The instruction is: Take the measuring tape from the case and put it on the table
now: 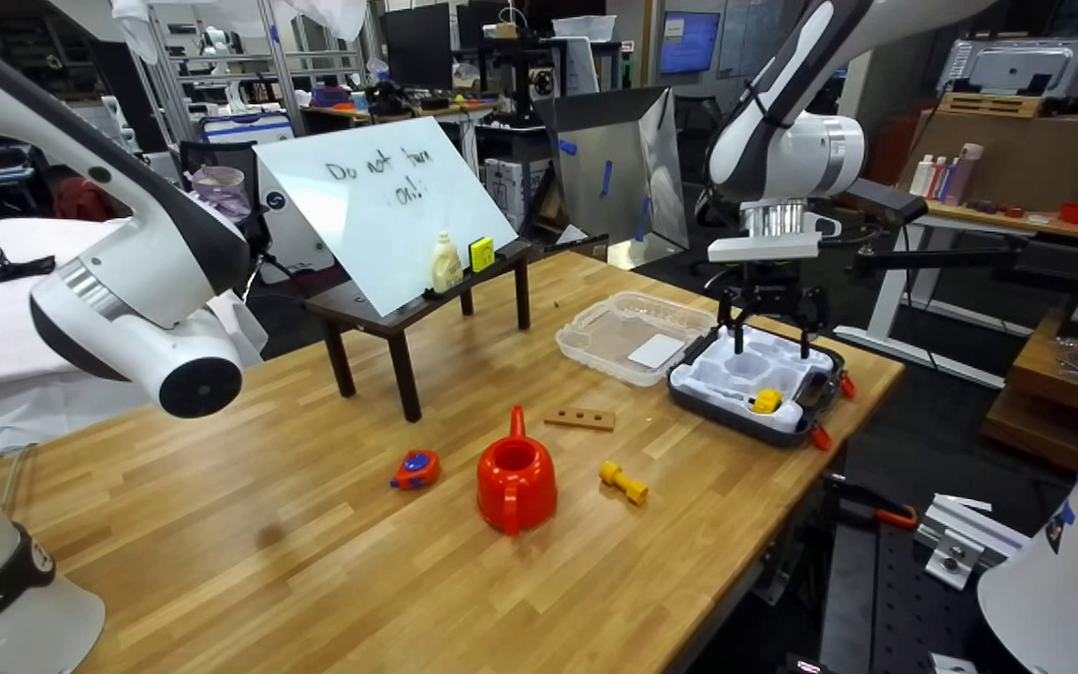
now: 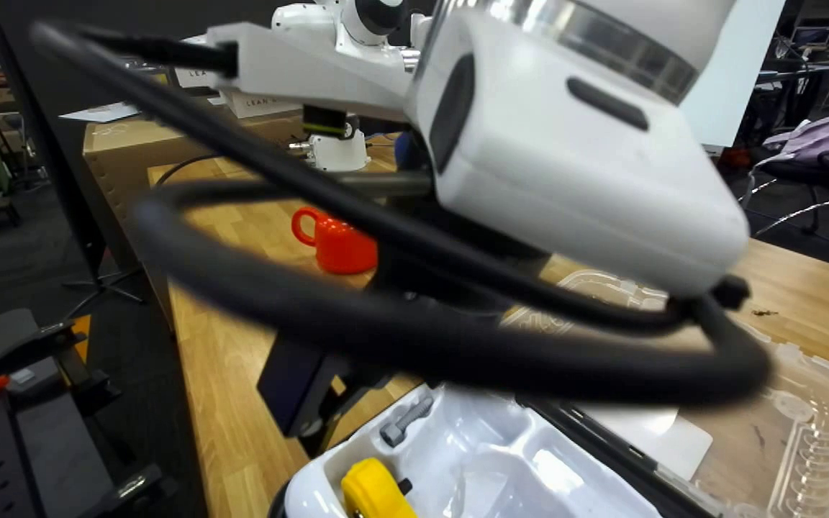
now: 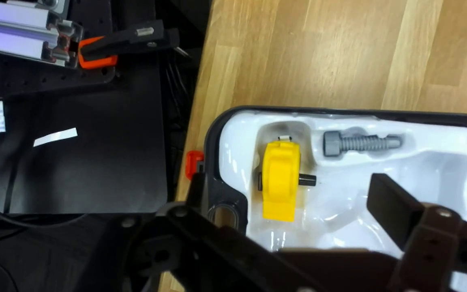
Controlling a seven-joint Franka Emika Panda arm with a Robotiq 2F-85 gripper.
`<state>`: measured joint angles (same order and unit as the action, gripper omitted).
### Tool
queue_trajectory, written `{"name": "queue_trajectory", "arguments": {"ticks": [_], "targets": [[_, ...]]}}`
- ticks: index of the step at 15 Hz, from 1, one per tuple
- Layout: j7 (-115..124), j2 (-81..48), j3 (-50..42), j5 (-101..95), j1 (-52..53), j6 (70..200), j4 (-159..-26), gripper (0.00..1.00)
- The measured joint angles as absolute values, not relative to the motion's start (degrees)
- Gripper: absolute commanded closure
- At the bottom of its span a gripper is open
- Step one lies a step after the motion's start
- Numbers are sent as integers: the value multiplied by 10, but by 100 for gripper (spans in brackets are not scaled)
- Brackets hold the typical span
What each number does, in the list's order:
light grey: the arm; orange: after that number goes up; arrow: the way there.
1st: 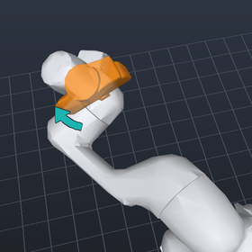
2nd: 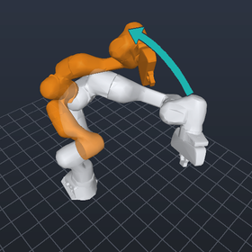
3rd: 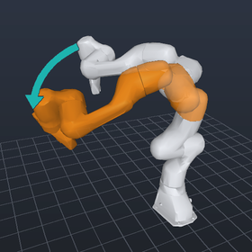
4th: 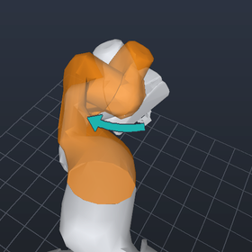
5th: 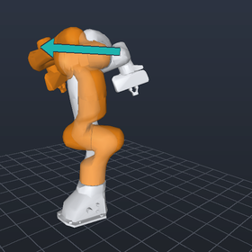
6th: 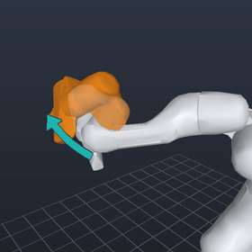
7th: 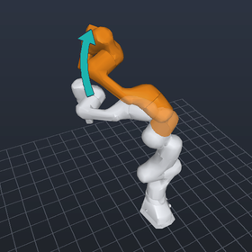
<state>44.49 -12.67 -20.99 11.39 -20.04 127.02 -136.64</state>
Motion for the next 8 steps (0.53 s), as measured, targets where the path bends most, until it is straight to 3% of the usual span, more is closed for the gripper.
{"name": "queue_trajectory", "arguments": {"ticks": [8], "targets": [[445, -151, -213, 121, -200, 1269, -1349, 0]]}}
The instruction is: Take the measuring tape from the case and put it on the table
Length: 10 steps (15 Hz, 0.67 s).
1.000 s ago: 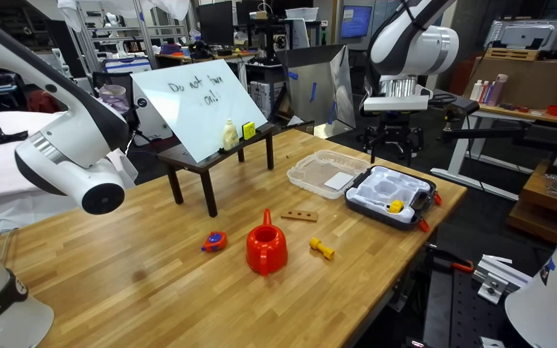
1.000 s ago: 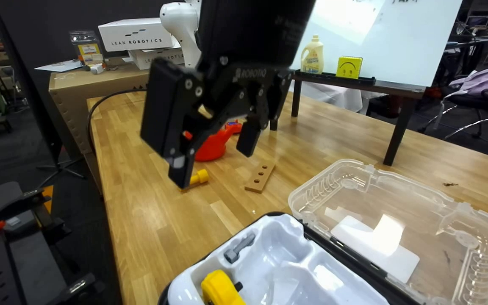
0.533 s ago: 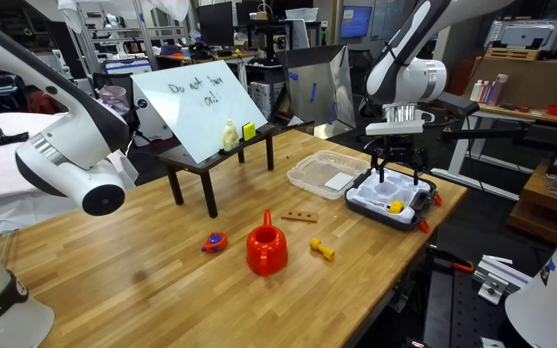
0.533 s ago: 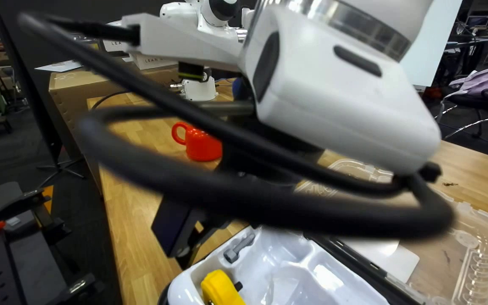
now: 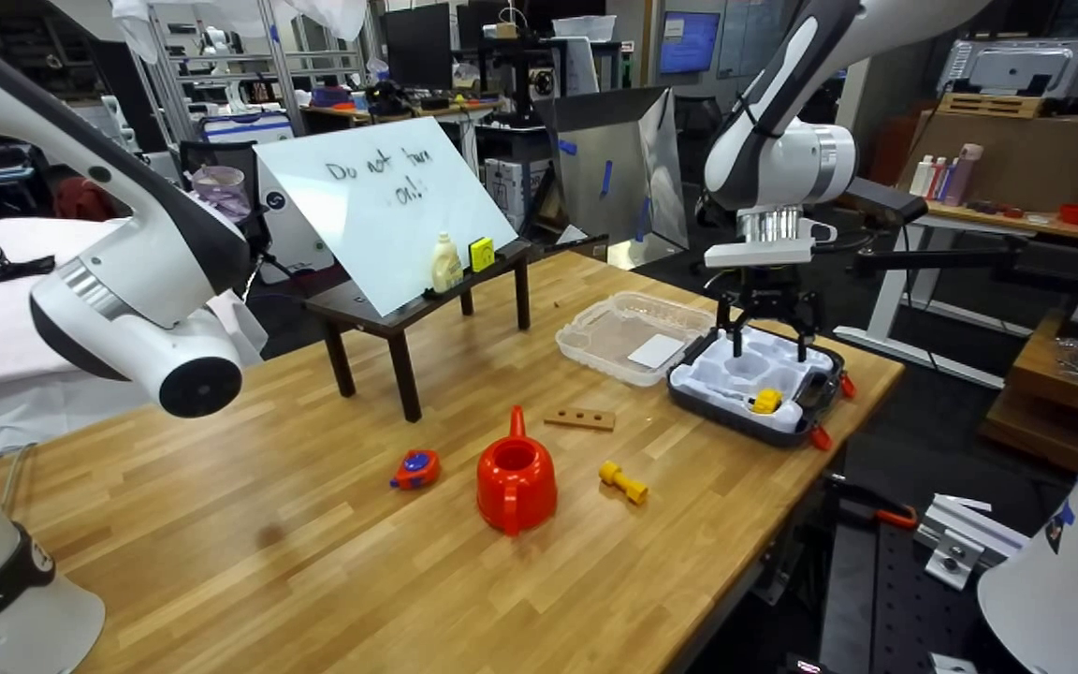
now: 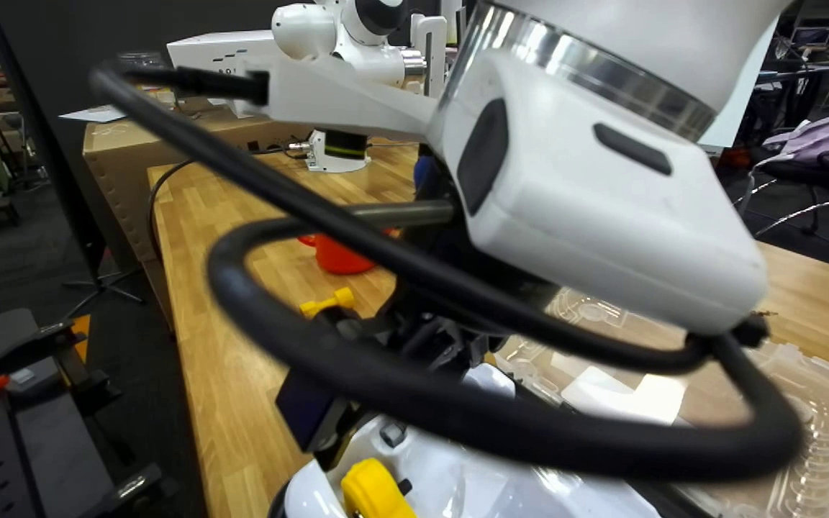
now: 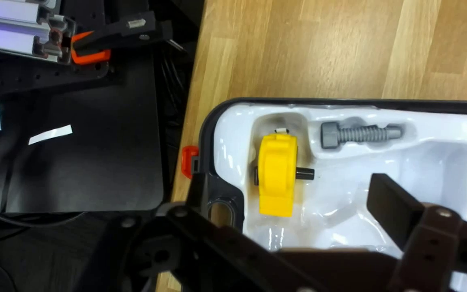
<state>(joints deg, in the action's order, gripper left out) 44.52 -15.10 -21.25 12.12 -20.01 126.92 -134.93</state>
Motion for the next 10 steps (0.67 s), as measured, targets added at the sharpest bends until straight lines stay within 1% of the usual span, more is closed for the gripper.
{"name": "queue_trajectory", "arguments": {"ticks": [4, 10], "targets": [[446, -151, -212, 126, -195, 1270, -1349, 0], [442, -180, -214, 186, -202, 1270, -1345, 0]]}}
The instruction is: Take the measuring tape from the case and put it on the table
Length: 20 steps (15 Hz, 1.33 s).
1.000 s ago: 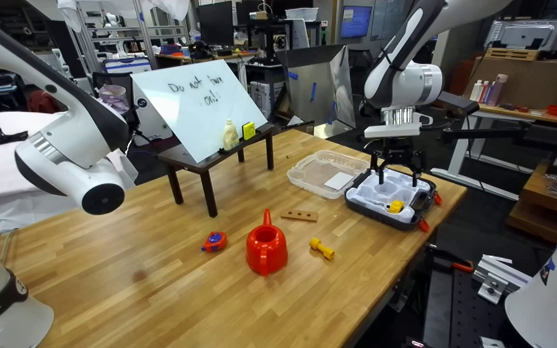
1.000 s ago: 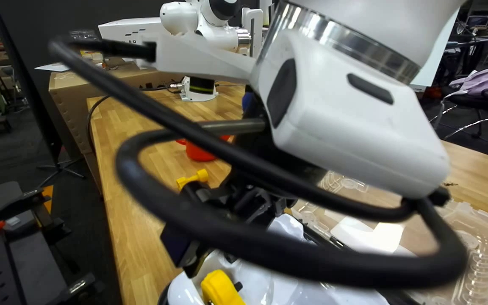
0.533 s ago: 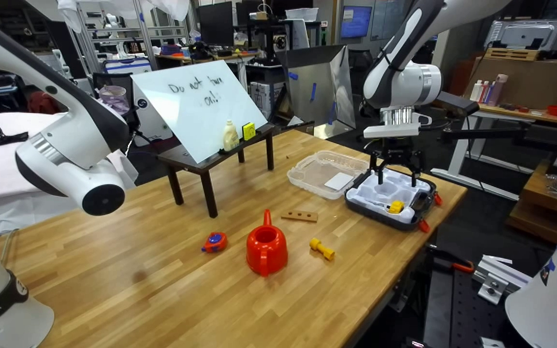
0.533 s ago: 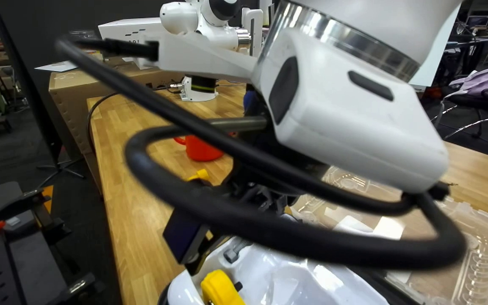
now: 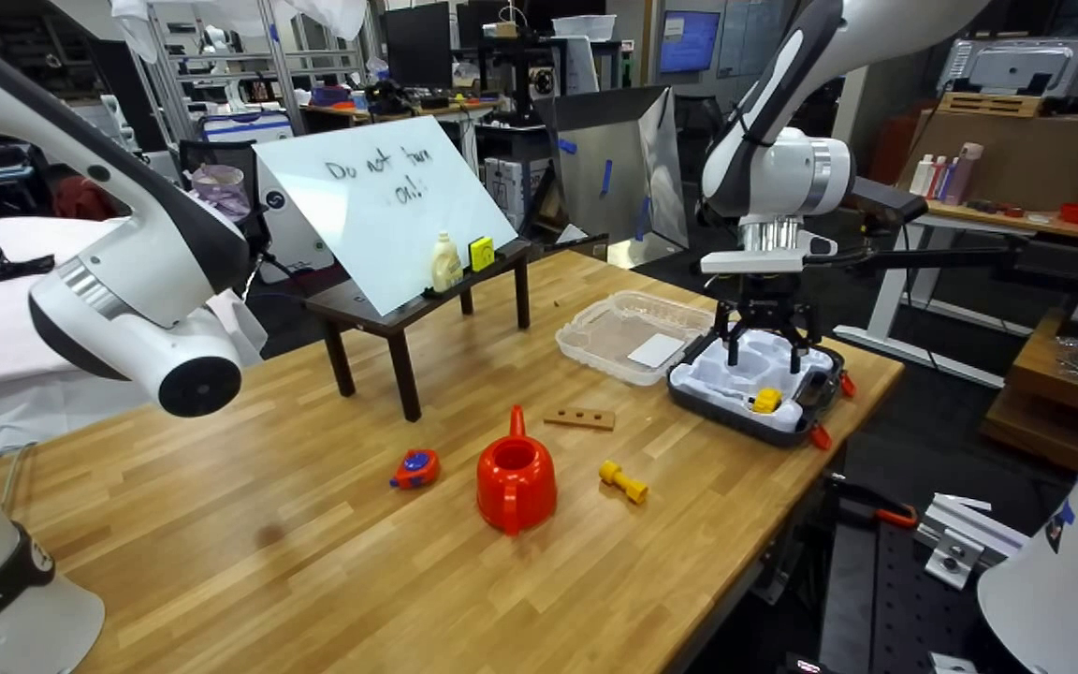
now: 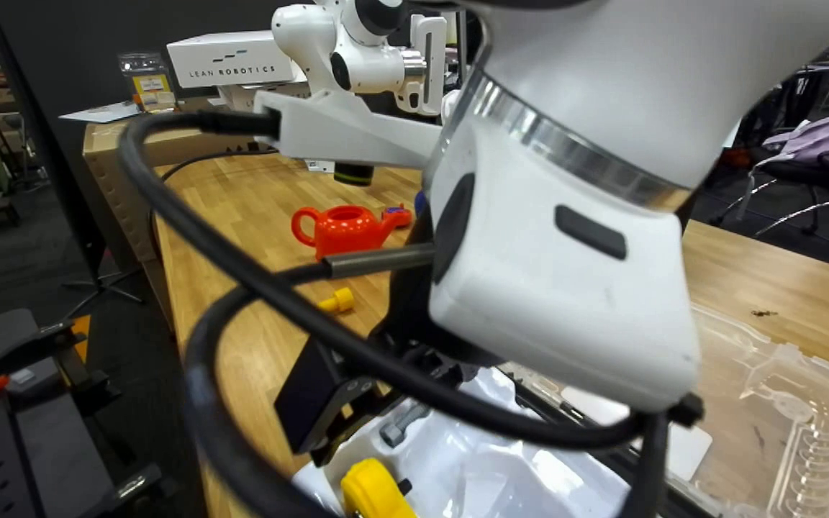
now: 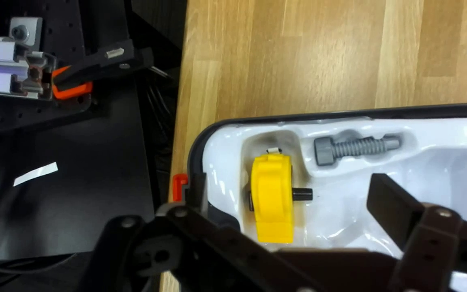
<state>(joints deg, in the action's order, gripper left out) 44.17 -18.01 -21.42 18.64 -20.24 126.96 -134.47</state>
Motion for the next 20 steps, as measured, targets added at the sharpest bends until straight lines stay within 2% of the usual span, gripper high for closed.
{"name": "queue_trajectory", "arguments": {"ticks": [20], "targets": [[442, -270, -219, 207, -207, 1270, -1298, 0]]}}
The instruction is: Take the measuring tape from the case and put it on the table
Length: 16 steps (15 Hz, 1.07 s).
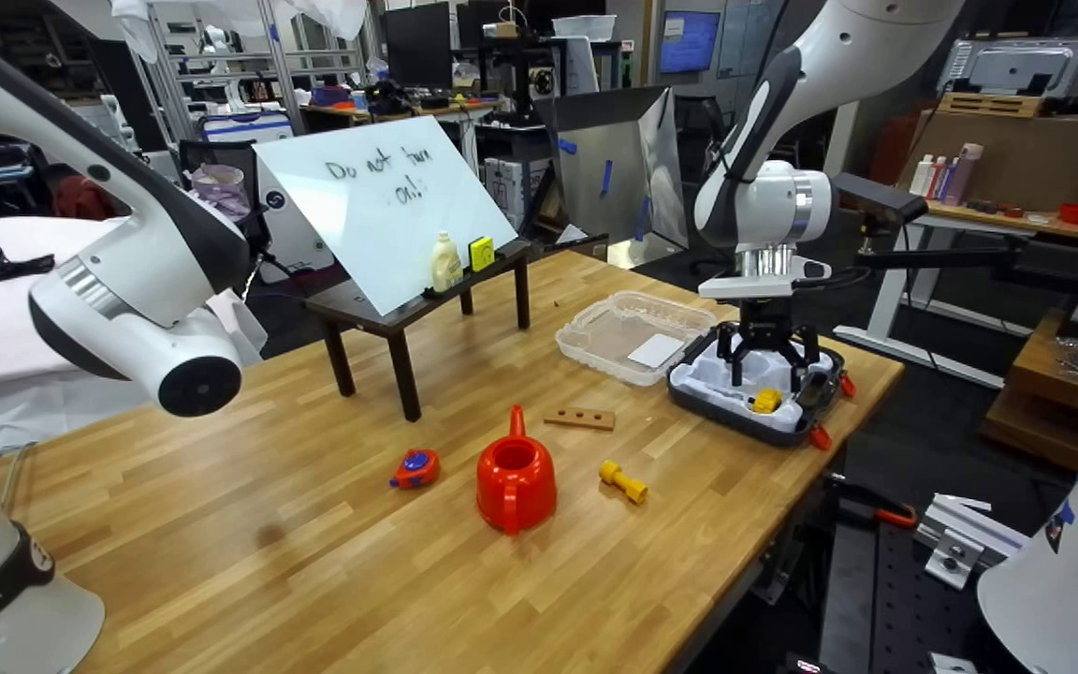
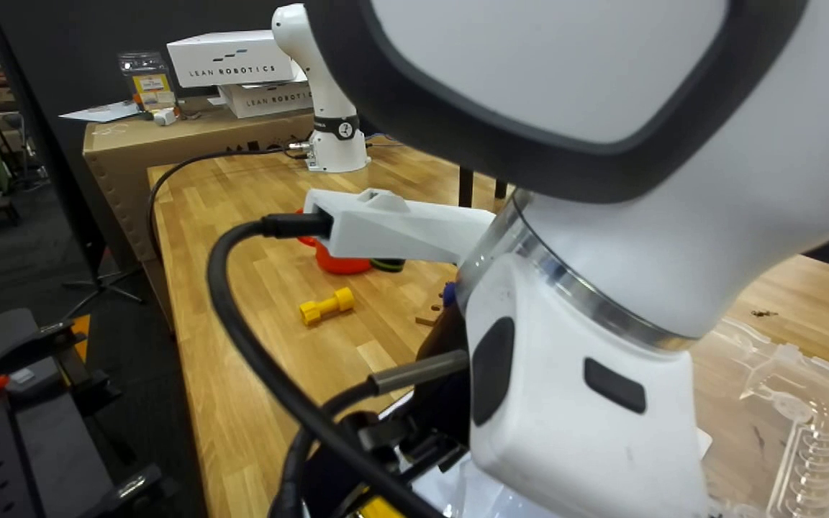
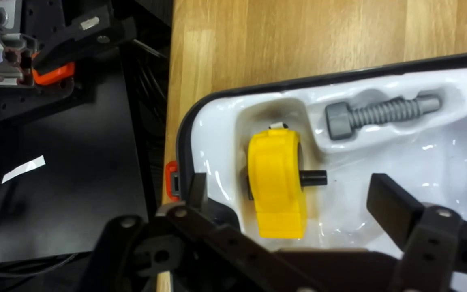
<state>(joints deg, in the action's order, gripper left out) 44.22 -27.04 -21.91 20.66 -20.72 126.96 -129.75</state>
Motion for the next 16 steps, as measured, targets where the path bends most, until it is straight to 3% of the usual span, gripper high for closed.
{"name": "queue_trajectory", "arguments": {"ticks": [16], "targets": [[443, -306, -219, 207, -207, 1268, -1273, 0]]}}
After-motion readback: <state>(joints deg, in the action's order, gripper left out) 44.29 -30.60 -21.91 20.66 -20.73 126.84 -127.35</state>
